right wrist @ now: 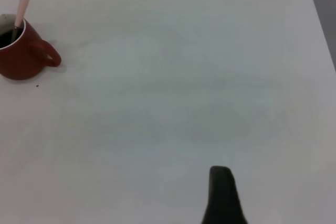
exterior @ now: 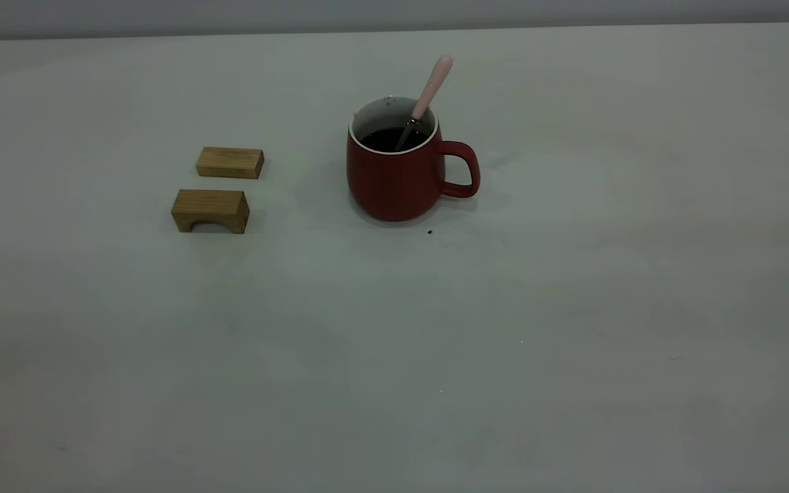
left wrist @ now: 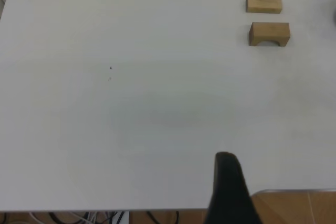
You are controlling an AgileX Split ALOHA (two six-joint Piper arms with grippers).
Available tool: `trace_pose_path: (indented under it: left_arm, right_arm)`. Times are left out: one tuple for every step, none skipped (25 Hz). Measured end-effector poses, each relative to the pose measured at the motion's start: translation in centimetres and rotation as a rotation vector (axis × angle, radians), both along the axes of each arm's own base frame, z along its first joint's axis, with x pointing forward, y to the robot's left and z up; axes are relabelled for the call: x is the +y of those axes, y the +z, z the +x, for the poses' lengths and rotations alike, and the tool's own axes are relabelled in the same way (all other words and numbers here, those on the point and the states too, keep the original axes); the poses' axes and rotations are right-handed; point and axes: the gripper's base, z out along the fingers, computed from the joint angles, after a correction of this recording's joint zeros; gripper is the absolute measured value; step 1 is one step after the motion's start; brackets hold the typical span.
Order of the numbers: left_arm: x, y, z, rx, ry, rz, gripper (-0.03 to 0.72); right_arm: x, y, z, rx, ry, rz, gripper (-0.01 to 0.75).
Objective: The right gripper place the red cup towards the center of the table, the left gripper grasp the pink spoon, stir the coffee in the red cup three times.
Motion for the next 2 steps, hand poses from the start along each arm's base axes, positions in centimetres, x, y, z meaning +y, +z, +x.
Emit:
trace_pose_path:
  left_arm:
    - [0.00,0.00,0.00,0.000,0.000,0.000,0.571]
    - [0.00,0.00,0.00,0.000,0.000,0.000,0.571]
  right_arm:
    - [0.00,0.00,0.00,0.000,0.000,0.000,0.582]
    - [0.00,0.00,0.00,0.000,0.000,0.000,0.582]
